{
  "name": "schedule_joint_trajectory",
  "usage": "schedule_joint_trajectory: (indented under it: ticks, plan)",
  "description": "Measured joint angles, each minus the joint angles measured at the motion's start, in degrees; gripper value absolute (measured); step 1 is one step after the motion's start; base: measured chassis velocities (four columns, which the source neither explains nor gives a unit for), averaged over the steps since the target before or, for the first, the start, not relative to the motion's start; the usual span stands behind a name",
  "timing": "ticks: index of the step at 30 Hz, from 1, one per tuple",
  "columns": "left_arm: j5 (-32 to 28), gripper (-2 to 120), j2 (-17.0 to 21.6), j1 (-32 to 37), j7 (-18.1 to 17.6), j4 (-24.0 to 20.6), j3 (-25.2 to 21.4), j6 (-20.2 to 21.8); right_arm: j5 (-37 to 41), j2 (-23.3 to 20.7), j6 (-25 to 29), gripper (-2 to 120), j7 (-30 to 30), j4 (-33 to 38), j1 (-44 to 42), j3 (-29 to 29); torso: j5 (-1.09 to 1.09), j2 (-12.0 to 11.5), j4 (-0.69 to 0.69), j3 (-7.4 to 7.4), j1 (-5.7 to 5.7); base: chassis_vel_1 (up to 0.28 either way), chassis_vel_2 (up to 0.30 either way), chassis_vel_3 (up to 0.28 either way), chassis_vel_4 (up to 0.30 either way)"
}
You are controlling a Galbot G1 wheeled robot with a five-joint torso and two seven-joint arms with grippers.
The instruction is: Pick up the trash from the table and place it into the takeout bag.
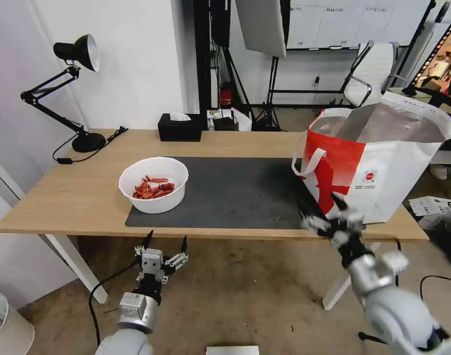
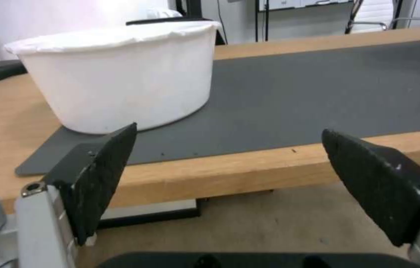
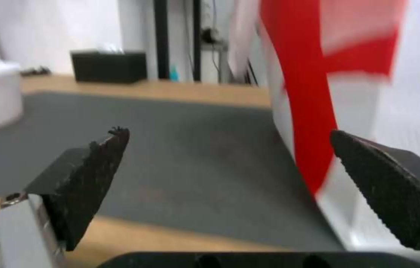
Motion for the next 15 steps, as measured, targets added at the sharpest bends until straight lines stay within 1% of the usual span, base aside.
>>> schedule_joint_trajectory:
  ticks: [3, 6, 15]
  plan:
    - [-0.08, 100, 0.09, 0.03, 0.00, 0.18, -0.08, -0.35, -1.25, 2.17, 0.18, 100, 0.15, -0.61, -2.29, 0.26, -0.01, 0.00, 0.02, 0.00, 0.00, 0.000, 0.000, 0.000, 0.000]
    - [-0.14, 100, 0.13, 0.06, 0.00, 0.17, -0.08, -0.38, -1.85, 2.84, -0.03, 100, 0.25, -1.05, -2.81, 0.11, -0.01, 0.01, 0.01, 0.00, 0.00, 0.000, 0.000, 0.000, 0.000]
    - [-0.22, 100, 0.33, 0.43, 0.03, -0.01, -0.24, -0.38, -1.50, 3.18, -1.58, 100, 1.24, -1.31, -2.76, -0.62, -0.01, 0.00, 0.02, 0.00, 0.00, 0.000, 0.000, 0.000, 0.000]
